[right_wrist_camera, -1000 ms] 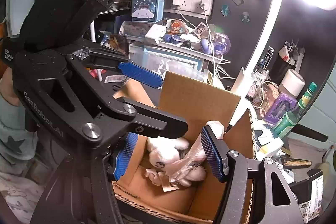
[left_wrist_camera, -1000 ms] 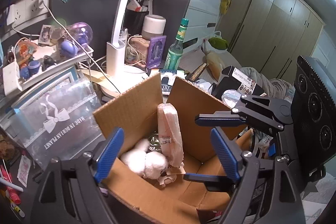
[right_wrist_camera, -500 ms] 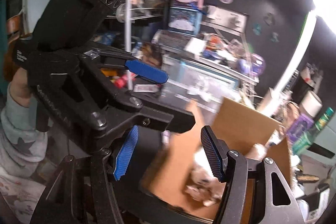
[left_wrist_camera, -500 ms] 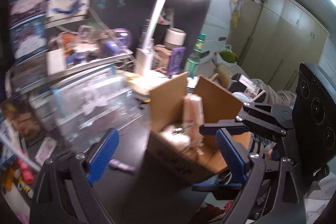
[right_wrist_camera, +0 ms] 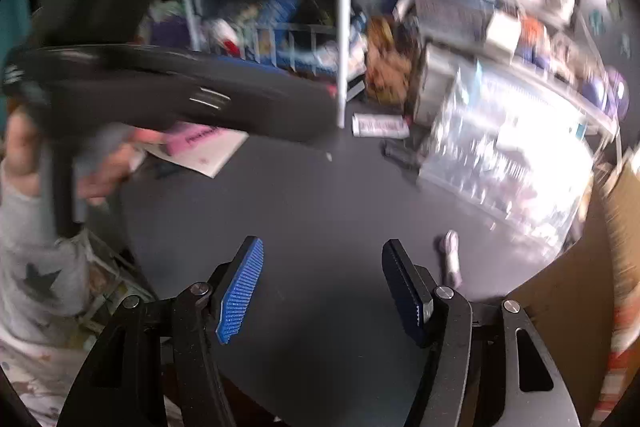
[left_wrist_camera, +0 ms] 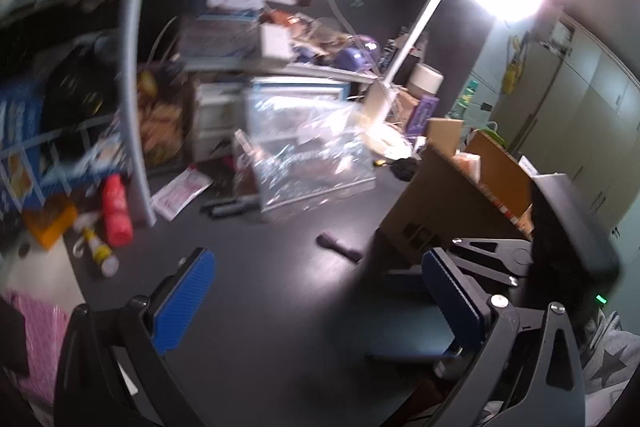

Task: Organize objects
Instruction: 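Withdraw both grippers from the box back over the desk, then grasp the purple-and-white cord with the right gripper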

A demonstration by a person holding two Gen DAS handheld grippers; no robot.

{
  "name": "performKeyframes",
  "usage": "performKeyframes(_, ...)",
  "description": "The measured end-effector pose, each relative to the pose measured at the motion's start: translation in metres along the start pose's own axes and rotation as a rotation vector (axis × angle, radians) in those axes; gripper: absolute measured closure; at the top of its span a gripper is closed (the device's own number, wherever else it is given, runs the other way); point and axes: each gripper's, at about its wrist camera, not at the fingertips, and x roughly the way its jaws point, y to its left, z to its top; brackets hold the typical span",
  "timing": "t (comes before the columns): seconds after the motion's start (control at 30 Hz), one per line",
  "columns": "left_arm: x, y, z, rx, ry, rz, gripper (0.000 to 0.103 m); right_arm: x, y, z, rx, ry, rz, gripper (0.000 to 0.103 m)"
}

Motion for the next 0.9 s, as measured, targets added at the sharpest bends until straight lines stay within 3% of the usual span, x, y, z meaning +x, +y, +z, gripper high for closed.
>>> performKeyframes(0.23,0.006,0.026,-0.031,-0.05,-0.004,0.023,0.0,0.05,-0.04,-0.017,0.107,0.066,-0.203,0.067)
performKeyframes(0.4,0.01,0.032,-0.04,-0.053,0.0,0.019,0.0,0.061,-0.053,-0.02,0.102,0.081,-0.343,0.068)
performKeyframes(0.6,0.009,0.036,-0.042,-0.064,-0.008,0.004,0.0,0.075,-0.072,-0.021,0.12,0.132,-0.386,0.068)
performKeyframes(0.77,0.008,0.038,-0.043,-0.062,-0.002,0.001,0.0,0.079,-0.085,-0.019,0.185,0.144,-0.359,0.068)
performKeyframes(0.8,0.008,0.039,-0.043,-0.063,-0.003,-0.001,0.0,0.079,-0.086,-0.019,0.201,0.145,-0.337,0.07)
performKeyframes(0.9,0.008,0.04,-0.043,-0.066,-0.002,-0.006,0.0,0.078,-0.088,-0.02,0.244,0.152,-0.272,0.088)
